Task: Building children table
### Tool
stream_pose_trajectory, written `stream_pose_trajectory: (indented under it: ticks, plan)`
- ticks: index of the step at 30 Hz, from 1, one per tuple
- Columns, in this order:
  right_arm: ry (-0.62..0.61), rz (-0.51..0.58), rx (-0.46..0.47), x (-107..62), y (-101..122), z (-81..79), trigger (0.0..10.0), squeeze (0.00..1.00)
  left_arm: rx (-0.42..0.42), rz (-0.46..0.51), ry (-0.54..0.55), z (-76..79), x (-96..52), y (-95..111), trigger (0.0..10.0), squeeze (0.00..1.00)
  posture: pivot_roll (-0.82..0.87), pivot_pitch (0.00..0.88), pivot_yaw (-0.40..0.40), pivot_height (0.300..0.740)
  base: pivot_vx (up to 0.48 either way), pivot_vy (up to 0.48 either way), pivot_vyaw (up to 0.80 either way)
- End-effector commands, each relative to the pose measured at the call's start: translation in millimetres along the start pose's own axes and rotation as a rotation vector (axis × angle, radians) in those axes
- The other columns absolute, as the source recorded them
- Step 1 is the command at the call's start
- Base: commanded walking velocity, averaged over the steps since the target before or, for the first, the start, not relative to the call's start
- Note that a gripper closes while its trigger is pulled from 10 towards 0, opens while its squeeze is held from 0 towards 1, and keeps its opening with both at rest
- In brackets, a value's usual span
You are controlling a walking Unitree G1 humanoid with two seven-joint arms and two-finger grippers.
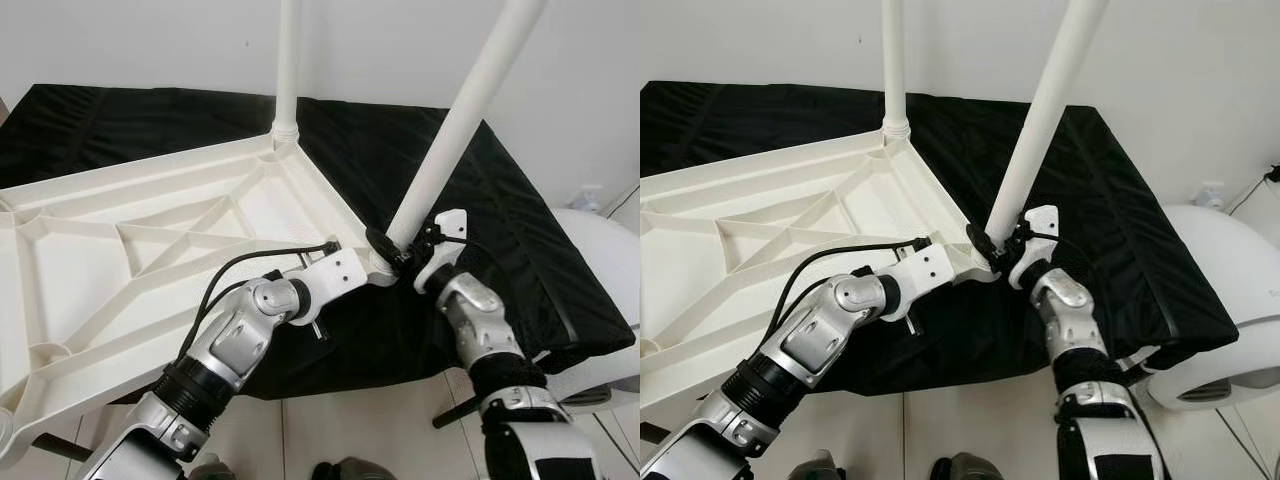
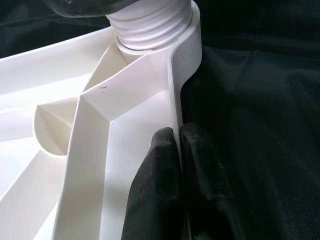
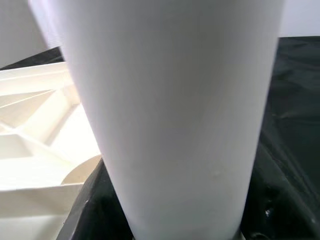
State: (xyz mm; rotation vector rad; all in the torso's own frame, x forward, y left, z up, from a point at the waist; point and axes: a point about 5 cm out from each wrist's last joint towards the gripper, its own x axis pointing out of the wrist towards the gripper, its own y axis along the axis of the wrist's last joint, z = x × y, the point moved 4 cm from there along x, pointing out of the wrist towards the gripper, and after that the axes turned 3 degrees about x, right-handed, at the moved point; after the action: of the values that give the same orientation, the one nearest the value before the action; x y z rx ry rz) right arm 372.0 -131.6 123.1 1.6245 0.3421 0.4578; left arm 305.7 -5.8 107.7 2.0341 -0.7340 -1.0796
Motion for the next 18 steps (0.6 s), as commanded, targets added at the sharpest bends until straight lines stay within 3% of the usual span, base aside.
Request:
stream_pose_trajectory:
  ticks: [1,7,18]
  plan:
    - [-0.035,0.049,0.009,12.1,14,-6.6,10.0,0.00,0.016,0.091,-0.151,36.6,10.0,22,10.0,0.00,0.03,0.005,-0.101,0.740,0.000,0.000,0.00]
    - [-0.198,0.093,0.036,20.3,22,-24.0,10.0,0.00,0.013,0.095,-0.157,39.8,10.5,23,10.0,0.00,0.04,0.000,-0.107,0.740,0.000,0.000,0.00]
    - [-0.411,0.104,0.042,15.5,23,-38.0,10.0,0.00,0.015,0.092,-0.161,42.3,10.8,22,10.0,0.00,0.04,0.000,-0.118,0.740,0.000,0.000,0.00]
